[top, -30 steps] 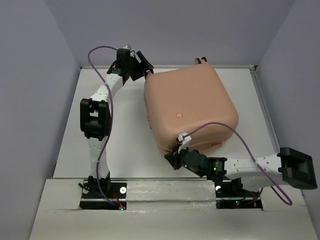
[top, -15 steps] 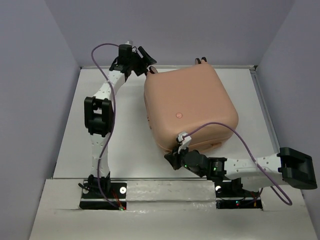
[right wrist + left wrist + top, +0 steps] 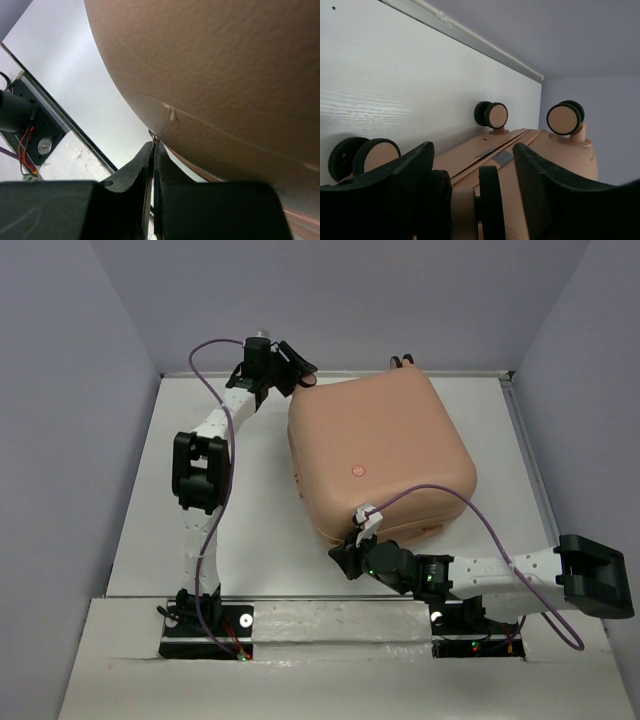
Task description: Pack the luggage
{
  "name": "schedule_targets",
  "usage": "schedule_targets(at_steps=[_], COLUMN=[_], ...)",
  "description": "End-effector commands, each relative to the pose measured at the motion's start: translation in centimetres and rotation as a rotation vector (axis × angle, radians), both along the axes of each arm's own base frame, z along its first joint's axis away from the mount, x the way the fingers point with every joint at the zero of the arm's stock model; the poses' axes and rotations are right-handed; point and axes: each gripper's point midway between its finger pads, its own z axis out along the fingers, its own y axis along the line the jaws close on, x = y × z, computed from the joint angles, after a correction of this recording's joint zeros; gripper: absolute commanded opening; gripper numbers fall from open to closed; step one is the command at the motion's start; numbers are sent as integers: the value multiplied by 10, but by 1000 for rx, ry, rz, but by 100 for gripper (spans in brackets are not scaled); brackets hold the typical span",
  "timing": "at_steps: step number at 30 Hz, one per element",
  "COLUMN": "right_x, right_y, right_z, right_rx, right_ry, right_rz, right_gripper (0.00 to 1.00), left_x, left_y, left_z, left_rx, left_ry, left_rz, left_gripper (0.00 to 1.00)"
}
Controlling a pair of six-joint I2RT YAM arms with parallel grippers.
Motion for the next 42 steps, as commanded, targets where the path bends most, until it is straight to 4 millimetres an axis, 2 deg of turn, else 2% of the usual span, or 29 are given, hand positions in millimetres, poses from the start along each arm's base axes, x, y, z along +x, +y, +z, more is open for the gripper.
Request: schedule_targets(at_steps=[1,4,5,8,9,10,12,13,14,15,16,17,18,20,21,23,25,27,28,29,31,33,34,36,37,38,40,41,42], right_x=[-35,-31,-23,-4,3,10,27,45,55,60,82,90,100,134,139,157,159,145,129,116,75,49,35,43,44,77,96,133,146], right_y=[17,14,11,1,-1,-4,-11,-18,-21,-22,-32,-34,-33,-48,-42,-48,-45,-33,-31,-22,12,40,66,78,82,70,59,33,21], right_z=[6,5,7,15,18,21,27,34,40,46,51,56,70,73,89,90,89,89,63,54,33,33,38,29,38,48,65,86,88], right_rx=[49,40,46,77,88,90,99,115,116,132,133,137,157,137,170,166,158,234,228,241,217,227,211,120,124,140,221,261,255], right_ry=[55,53,51,53,49,35,21,10,-14,-20,-41,-52,-71,-92,-105,-105,-109,-91,-37,-1,14,-4,-48,-82,-105,-119,-66,-93,-102], right_rz=[149,122,90,44,29,20,-5,-34,-42,-26,-66,-68,-55,-115,-70,-86,-76,-17,-6,1,18,32,53,21,29,-24,60,-19,-44], right_gripper=[7,7,7,7,7,7,7,7,7,7,7,7,7,7,7,7,7,7,7,7,7,7,7,7,7,7,7,7,7], left_x=[-2,-5,-4,-10,-17,-18,-26,-39,-44,-53,-74,-81,-92,-124,-135,-167,-194,-214,-227,-236,-254,-262,-268,-272,-272,-275,-278,-282,-284], left_y=[-7,-2,1,32,46,70,100,116,143,154,158,180,185,187,190,189,191,192,192,191,188,183,181,176,175,173,173,173,173], left_z=[42,43,49,50,28,43,39,11,27,23,15,11,5,-5,-9,-17,-38,-32,-46,-41,-51,-55,-57,-51,-51,-48,-43,-40,-39], left_rx=[-72,-79,-93,-102,-89,-93,-86,-65,-60,-51,-49,-47,-48,-39,-31,-4,28,66,83,86,94,82,74,56,54,52,75,81,86], left_ry=[-79,-91,-123,-161,-123,-165,-168,-117,-160,-156,-145,-141,-131,-118,-113,-113,-77,-109,-84,-105,-98,-96,-100,-119,-116,-124,-145,-153,-162], left_rz=[-1,4,10,80,106,148,209,237,293,317,324,370,380,389,396,391,395,387,380,374,353,333,325,301,295,281,268,267,265], left_gripper=[60,10,6,6,6,6,6,6,6,6,6,6,6,6,6,6,6,6,6,6,6,6,6,6,6,6,6,6,6])
